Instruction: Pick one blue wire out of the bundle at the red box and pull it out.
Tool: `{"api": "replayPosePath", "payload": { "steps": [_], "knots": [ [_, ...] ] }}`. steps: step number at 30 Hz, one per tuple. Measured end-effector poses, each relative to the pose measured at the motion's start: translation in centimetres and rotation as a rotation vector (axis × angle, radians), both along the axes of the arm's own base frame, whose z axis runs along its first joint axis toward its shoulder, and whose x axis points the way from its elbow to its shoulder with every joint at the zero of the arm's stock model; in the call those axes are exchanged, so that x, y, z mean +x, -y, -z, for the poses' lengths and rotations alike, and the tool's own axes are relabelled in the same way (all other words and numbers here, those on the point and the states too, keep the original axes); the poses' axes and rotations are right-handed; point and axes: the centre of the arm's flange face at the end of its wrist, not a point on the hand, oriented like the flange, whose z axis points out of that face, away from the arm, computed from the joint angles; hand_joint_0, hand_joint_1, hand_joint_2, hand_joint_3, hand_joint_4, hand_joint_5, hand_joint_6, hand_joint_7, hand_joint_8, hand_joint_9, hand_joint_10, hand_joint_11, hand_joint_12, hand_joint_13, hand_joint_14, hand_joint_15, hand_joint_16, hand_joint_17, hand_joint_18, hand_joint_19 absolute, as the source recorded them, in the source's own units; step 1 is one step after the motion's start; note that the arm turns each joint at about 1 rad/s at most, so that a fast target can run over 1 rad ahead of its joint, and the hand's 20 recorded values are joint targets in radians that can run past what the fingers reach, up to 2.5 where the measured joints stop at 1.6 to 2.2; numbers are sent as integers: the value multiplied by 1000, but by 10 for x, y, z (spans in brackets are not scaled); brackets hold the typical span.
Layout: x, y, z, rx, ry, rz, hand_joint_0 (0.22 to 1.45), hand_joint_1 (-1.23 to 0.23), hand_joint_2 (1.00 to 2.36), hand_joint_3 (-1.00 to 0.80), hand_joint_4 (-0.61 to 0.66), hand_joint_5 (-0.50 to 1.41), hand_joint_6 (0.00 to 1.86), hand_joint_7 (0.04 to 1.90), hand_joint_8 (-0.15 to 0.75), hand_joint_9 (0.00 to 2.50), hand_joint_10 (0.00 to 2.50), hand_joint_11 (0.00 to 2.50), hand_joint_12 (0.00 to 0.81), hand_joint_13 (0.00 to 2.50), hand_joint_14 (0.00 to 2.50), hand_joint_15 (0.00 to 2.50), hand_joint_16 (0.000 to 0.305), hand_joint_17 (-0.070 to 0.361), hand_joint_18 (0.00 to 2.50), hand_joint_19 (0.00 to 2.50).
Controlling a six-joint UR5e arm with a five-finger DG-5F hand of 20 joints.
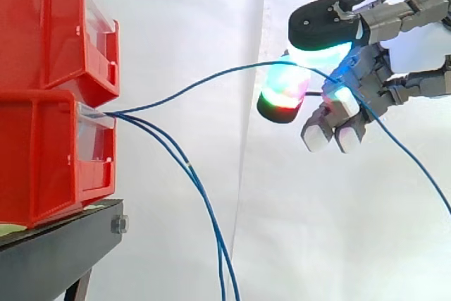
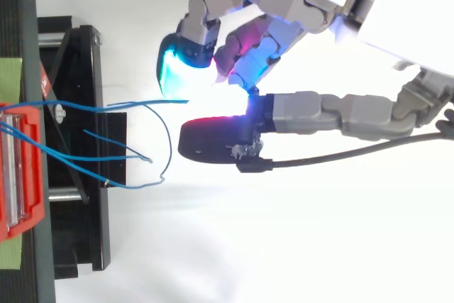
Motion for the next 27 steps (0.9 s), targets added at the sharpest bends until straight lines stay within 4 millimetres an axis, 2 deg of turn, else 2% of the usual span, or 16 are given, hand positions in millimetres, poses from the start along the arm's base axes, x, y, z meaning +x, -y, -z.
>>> {"api": "replayPosePath", "payload": {
  "steps": [11, 27],
  "knots": [
    [0, -4, 0, 36, 12, -13, 597, -747, 1023, 9, 61, -83, 866, 881, 262, 1276, 25, 734, 377, 892, 19, 472, 57, 129, 815, 698],
    [-12, -30, 11, 241, -64, -115, 597, -764, 1020, 35, 36, -71, 857, 907, 264, 1296, 25, 700, 390, 877, 20, 457, 60, 136, 809, 678]
  ]
}}
